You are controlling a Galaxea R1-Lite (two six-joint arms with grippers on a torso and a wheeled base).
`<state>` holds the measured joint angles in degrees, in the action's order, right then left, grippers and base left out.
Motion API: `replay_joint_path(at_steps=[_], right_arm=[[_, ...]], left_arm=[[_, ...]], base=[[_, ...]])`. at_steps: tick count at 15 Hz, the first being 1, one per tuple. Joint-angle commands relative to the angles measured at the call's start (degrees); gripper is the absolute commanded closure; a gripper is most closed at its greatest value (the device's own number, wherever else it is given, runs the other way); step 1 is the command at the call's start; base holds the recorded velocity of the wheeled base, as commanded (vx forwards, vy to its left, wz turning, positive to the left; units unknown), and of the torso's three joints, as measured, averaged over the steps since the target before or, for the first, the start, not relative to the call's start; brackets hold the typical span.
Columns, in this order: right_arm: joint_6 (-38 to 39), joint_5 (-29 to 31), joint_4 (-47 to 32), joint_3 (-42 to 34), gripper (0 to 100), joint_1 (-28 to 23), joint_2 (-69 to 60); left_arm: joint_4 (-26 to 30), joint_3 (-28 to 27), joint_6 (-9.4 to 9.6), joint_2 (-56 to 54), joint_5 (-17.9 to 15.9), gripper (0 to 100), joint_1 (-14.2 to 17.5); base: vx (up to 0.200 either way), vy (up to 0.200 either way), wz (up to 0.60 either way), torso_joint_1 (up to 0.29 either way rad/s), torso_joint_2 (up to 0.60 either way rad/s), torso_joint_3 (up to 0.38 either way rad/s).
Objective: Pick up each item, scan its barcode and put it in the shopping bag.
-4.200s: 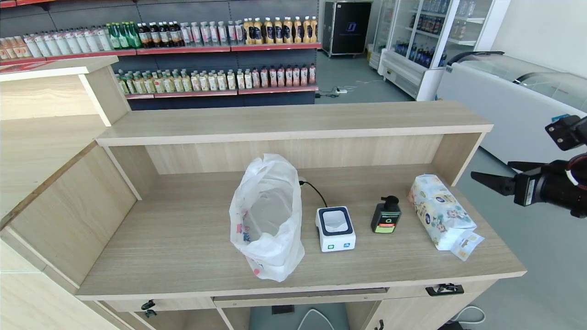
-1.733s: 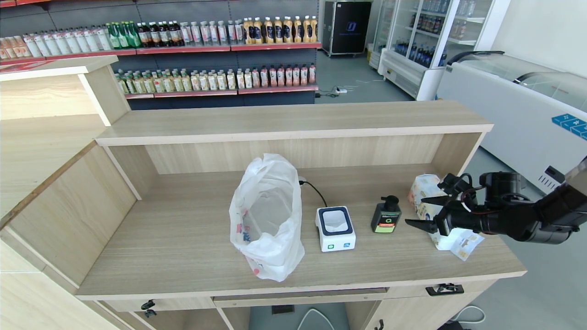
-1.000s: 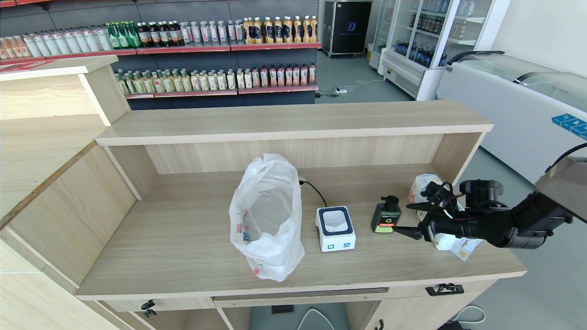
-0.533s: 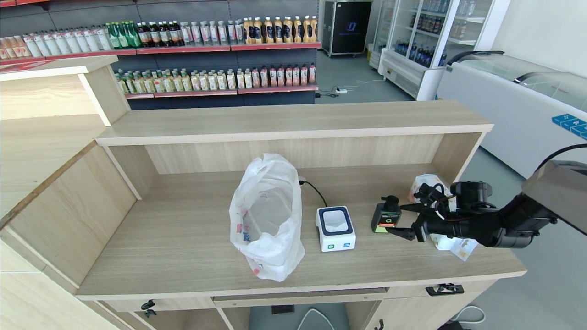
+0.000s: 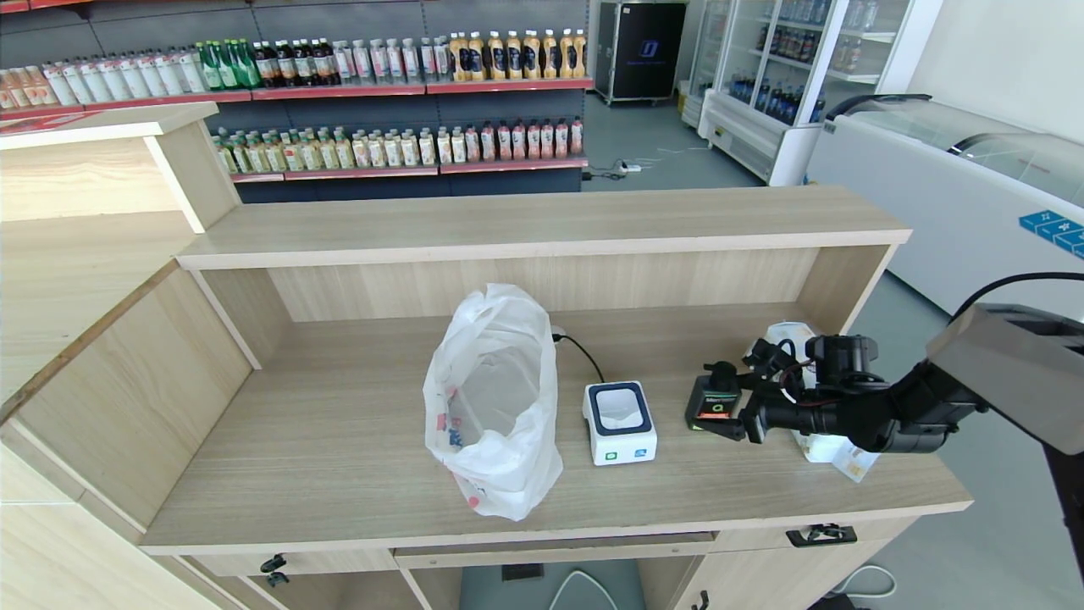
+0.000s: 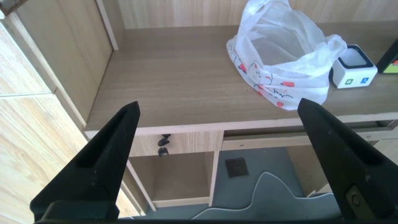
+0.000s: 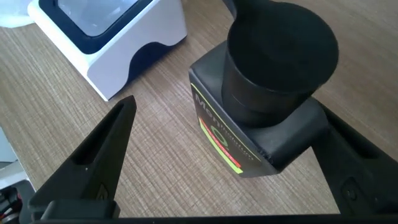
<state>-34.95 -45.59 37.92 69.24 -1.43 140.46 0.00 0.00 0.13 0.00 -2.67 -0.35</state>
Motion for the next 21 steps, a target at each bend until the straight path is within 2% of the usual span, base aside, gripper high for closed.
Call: replay_joint_path(at_steps=[1, 8, 9, 16, 19, 21], right_arm=[[-0.03, -0.02, 0.04, 0.28, 0, 0.37, 1.31], [0.76, -1.34, -0.31, 4.06, 0, 1.78, 4.30], [0.85, -2.04, -0.31, 3.97, 100, 1.95, 4.47], [0.59, -1.60, -0.04, 3.36, 100, 1.07, 2.10], [0.76, -1.60, -0.31, -2.01, 100, 0.28, -6.08], [0.06, -1.87, 0.31, -9.74, 100, -0.42, -19.79]], left_arm=[[0.00, 0.00, -0.05, 0.09, 0.03, 0, 0.00], [0.00, 0.00, -0.05, 0.09, 0.03, 0, 0.00], [0.00, 0.00, -0.05, 0.09, 0.03, 0, 0.00], [0.00, 0.00, -0.05, 0.09, 0.03, 0, 0.00], [0.00, 0.00, 0.04, 0.09, 0.03, 0, 0.00], [0.00, 0.00, -0.05, 0.09, 0.03, 0, 0.00]], base=[[0.000, 0.000, 0.00, 0.000, 0.00, 0.000], [0.000, 0.000, 0.00, 0.000, 0.00, 0.000], [0.000, 0.000, 0.00, 0.000, 0.00, 0.000], [0.000, 0.000, 0.00, 0.000, 0.00, 0.000], [0.000, 0.000, 0.00, 0.000, 0.00, 0.000], [0.000, 0.000, 0.00, 0.000, 0.00, 0.000]])
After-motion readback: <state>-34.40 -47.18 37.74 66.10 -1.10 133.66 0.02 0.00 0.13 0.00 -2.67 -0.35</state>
